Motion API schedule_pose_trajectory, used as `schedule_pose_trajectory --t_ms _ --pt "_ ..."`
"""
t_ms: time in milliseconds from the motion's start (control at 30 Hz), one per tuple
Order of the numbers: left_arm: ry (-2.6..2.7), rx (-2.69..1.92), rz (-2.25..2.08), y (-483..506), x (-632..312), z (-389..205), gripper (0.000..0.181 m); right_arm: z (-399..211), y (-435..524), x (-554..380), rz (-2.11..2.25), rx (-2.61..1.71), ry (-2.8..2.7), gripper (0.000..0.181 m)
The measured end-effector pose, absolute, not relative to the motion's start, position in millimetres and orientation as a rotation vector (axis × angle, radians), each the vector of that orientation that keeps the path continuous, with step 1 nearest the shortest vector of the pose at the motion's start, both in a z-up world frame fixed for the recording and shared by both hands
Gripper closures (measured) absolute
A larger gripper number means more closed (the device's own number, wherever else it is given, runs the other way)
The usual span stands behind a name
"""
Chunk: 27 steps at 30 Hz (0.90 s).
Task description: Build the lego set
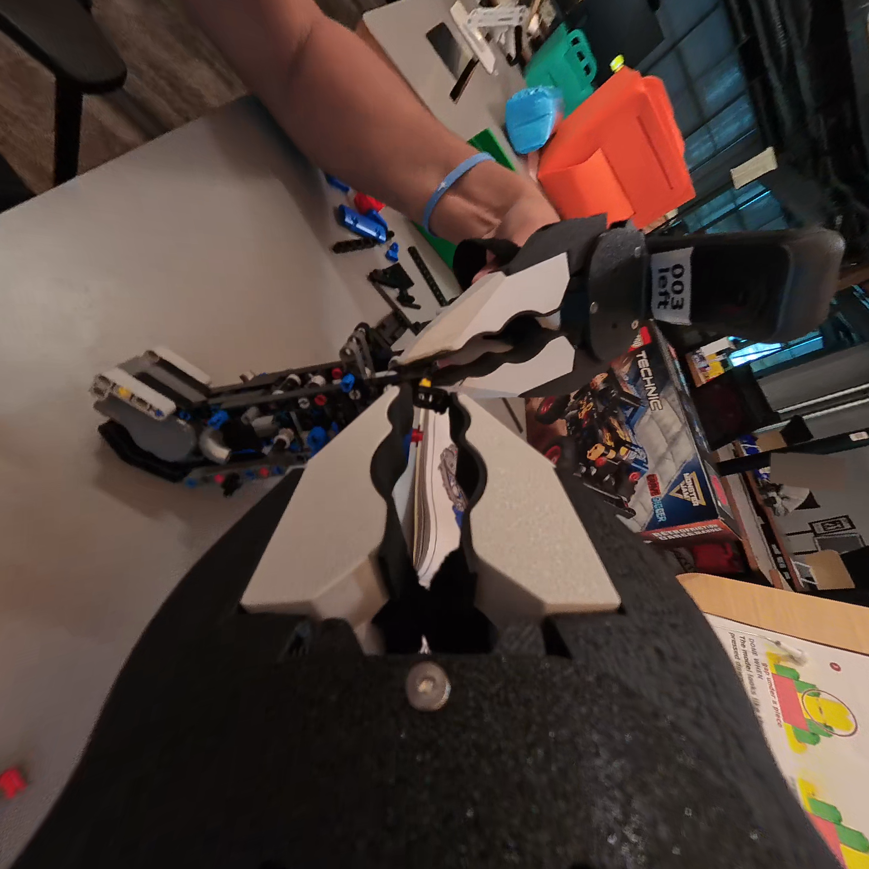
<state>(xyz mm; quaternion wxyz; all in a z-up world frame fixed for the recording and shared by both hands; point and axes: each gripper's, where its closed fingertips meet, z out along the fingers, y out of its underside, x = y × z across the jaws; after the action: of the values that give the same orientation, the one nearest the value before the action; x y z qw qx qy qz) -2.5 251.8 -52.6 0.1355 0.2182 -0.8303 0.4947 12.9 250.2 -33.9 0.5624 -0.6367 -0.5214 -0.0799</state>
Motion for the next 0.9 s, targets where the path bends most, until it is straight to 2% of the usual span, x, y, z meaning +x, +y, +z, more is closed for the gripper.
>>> schedule_pose_trajectory --t_ms 500,900 --pt "-2.335 0.640 1.443 252.2 -1.0 -59.9 0.175 -39.7 254.4 10.4 -0.306 -1.478 -1.374 0.166" --pt "-2.378 0.641 1.461 251.1 -1.7 -57.5 0.175 -39.8 253.9 12.0 -0.137 -1.550 -1.249 0.166"
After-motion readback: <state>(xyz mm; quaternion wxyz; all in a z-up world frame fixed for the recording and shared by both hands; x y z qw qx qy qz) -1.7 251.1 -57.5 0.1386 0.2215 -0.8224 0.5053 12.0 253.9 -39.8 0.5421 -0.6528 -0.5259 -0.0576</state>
